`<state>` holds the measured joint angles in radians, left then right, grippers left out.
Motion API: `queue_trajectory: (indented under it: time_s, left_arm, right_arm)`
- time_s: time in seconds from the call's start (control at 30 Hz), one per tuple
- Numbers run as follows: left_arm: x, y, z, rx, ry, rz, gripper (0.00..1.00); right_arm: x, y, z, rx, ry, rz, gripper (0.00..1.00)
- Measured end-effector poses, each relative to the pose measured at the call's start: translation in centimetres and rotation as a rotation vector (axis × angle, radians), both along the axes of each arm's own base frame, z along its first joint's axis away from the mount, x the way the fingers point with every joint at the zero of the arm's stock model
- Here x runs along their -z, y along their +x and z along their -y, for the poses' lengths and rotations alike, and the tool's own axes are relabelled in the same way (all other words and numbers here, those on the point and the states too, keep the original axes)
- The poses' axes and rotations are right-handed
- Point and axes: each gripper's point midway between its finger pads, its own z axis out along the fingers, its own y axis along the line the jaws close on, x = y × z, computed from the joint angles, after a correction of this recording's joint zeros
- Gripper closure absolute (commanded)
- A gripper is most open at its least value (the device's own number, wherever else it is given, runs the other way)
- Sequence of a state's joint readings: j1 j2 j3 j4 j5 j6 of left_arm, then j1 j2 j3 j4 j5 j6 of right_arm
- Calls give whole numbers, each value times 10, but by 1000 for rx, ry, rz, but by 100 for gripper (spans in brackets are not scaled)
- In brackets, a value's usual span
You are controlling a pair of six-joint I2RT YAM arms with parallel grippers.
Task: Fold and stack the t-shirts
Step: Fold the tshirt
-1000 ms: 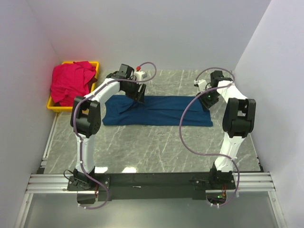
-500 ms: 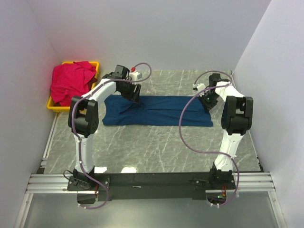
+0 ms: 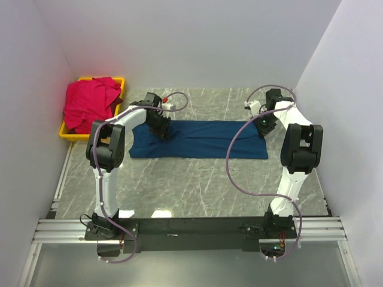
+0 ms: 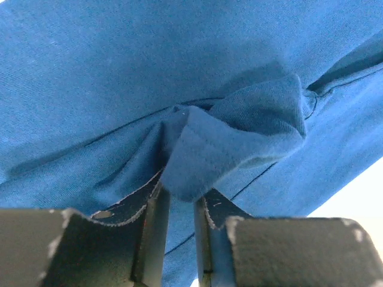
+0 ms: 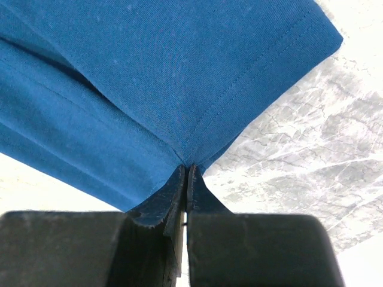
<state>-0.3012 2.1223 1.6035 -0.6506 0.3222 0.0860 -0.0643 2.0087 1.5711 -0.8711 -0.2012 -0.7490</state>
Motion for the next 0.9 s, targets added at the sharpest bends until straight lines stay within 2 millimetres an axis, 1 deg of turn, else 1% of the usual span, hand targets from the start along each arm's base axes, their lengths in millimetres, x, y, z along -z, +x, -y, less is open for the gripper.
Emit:
queue_trajectory:
  time_s: [0.17,0.37,0.47,0.5,0.57,0.6,0.73,0.9]
  left_arm:
    - [2,0,-2,-4,2,0,74]
    - [2,1,-3,-7,3,2,74]
    - [2,1,-3,-8,4,2,73]
    - [2,1,-3,-8,4,2,73]
    - [2,1,-3,-8,2,1,73]
    - [2,1,-3,-7,2,1,73]
    - [2,1,-3,-7,2,1,73]
    - [2,1,-3,-7,0,0,72]
  right_arm:
    - [-1,0,2,7,1,2,100]
    - [-1,0,11,33,3,4,100]
    - [-1,0,13,45,6,3,92]
    - [-3,0,13,49,7,3,85]
    - [-8,4,12,55,11,15,78]
    - [-11,7,13,54,10,23,71]
    - [-17,13,14,58,7,45,71]
    - [-13,12,14,59,5,34,71]
